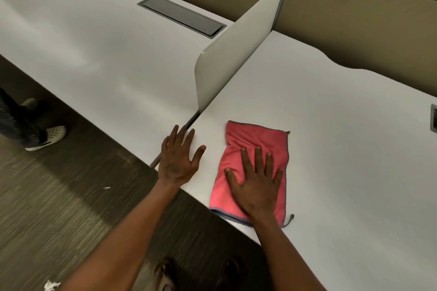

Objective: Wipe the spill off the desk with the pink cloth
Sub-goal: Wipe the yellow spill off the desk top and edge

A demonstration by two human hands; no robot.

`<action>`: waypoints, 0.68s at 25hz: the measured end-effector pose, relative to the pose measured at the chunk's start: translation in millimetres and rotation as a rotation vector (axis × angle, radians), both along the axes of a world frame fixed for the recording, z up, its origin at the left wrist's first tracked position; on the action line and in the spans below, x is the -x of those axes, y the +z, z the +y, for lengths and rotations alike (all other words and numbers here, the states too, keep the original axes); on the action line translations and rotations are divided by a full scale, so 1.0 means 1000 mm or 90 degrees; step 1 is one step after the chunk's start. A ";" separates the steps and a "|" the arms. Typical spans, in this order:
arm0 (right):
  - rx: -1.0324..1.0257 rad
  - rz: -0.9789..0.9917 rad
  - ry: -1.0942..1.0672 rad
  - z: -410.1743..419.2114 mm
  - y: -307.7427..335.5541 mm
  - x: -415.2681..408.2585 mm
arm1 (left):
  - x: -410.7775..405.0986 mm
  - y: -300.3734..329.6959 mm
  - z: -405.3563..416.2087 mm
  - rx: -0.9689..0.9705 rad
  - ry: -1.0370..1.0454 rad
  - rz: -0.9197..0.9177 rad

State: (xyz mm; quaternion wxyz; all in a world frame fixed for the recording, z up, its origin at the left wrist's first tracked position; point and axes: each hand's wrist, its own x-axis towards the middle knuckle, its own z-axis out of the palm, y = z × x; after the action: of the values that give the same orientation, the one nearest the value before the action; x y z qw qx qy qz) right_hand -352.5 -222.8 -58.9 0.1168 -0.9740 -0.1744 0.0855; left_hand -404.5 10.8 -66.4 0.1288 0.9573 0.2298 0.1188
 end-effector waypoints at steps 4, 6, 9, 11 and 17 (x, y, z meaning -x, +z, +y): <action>0.022 -0.022 -0.068 -0.059 -0.007 0.019 | 0.002 -0.002 -0.002 -0.007 -0.069 0.021; 0.039 -0.021 -0.104 -0.084 -0.008 0.012 | 0.000 -0.002 -0.002 -0.017 -0.124 0.041; 0.043 -0.004 -0.179 -0.093 -0.006 -0.020 | -0.003 -0.003 -0.003 -0.005 -0.185 0.054; 0.036 0.011 -0.232 -0.081 -0.004 -0.046 | -0.005 -0.005 -0.001 0.018 -0.188 0.057; 0.009 0.027 -0.149 -0.020 0.001 -0.050 | -0.007 -0.004 0.001 0.042 -0.172 0.042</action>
State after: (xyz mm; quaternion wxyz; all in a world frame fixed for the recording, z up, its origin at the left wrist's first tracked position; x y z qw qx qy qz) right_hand -302.0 -242.5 -58.2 0.1224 -0.9865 -0.0563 0.0930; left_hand -397.1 11.5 -70.8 0.1677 0.9781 0.1067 0.0614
